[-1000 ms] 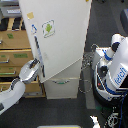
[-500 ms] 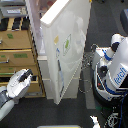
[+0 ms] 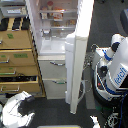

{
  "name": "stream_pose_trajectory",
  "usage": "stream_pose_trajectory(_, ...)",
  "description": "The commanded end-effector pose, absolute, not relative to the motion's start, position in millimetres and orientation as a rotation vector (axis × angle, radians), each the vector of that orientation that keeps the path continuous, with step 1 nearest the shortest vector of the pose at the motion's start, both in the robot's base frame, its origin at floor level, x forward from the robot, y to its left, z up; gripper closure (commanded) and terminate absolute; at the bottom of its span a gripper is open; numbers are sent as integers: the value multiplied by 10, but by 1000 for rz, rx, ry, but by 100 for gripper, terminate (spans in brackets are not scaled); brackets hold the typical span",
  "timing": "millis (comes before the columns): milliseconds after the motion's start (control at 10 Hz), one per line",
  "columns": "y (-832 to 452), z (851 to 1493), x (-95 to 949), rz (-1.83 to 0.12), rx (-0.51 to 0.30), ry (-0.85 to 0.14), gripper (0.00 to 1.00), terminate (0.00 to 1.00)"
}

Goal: Opening the fridge

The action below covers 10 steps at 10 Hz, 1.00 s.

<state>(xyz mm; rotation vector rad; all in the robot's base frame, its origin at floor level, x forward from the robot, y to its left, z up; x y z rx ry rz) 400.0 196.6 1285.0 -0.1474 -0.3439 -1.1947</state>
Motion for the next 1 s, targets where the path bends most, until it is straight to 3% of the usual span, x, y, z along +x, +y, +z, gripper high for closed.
stream_pose_trajectory(100,66,12073,4234,-1166,25,-304,0,0)
stream_pose_trajectory(500,-1466,11818,4885,-1266,-46,-301,0,0)
stream_pose_trajectory(1000,-3531,11977,4673,-1441,-103,-307,0,0)
